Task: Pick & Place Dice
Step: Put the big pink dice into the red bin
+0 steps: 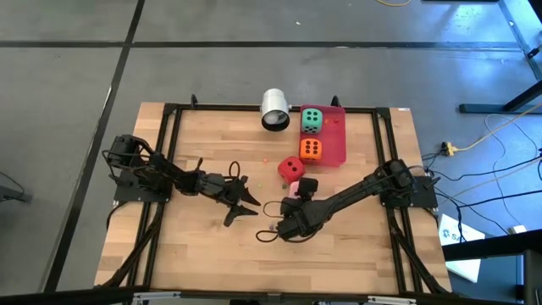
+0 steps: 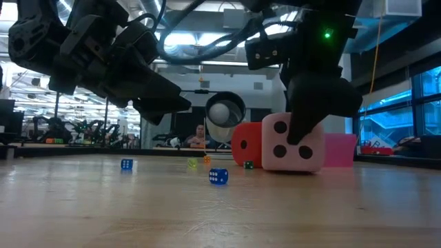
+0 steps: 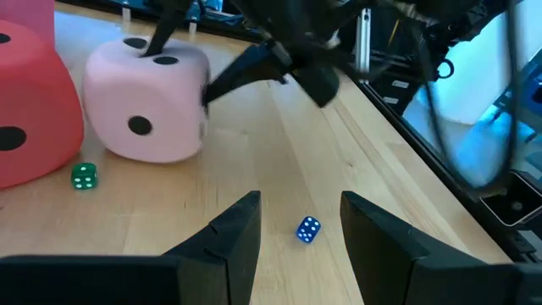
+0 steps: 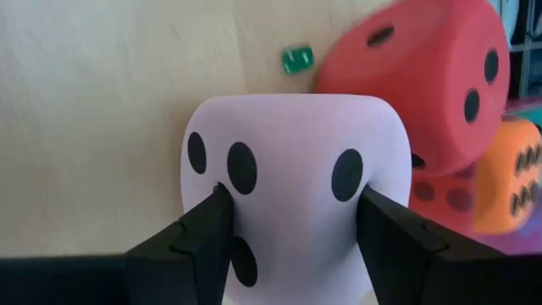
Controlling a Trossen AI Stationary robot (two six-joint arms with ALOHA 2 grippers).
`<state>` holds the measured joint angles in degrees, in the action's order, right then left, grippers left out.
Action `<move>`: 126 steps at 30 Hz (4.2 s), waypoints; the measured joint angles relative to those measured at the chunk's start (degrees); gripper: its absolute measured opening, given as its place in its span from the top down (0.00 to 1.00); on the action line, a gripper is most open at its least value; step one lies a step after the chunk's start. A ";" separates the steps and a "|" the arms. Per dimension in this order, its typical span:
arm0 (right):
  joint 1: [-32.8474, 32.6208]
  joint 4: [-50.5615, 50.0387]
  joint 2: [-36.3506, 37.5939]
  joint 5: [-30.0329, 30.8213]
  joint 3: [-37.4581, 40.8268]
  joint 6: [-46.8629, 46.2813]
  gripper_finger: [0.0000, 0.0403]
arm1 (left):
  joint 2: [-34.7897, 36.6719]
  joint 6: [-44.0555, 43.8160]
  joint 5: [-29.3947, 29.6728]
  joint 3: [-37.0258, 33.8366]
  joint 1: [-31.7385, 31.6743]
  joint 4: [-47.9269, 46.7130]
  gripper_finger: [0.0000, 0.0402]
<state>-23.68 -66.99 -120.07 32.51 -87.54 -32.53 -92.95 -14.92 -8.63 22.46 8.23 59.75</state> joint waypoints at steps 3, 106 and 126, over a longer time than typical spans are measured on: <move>0.17 -2.93 -0.38 -0.40 -2.14 -0.04 0.50 | 0.00 0.02 0.01 0.00 -0.02 0.00 0.61; -2.18 30.96 43.62 -11.16 3.78 37.23 0.52 | 6.84 -0.94 -10.46 -0.02 -0.02 3.48 0.61; 6.32 56.24 78.37 -13.09 46.48 34.71 0.52 | 6.82 -0.88 -9.01 -0.02 -0.09 3.48 0.61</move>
<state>-17.36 -10.75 -41.70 19.41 -41.06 2.17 -86.13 -15.80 -17.64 22.44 8.14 63.22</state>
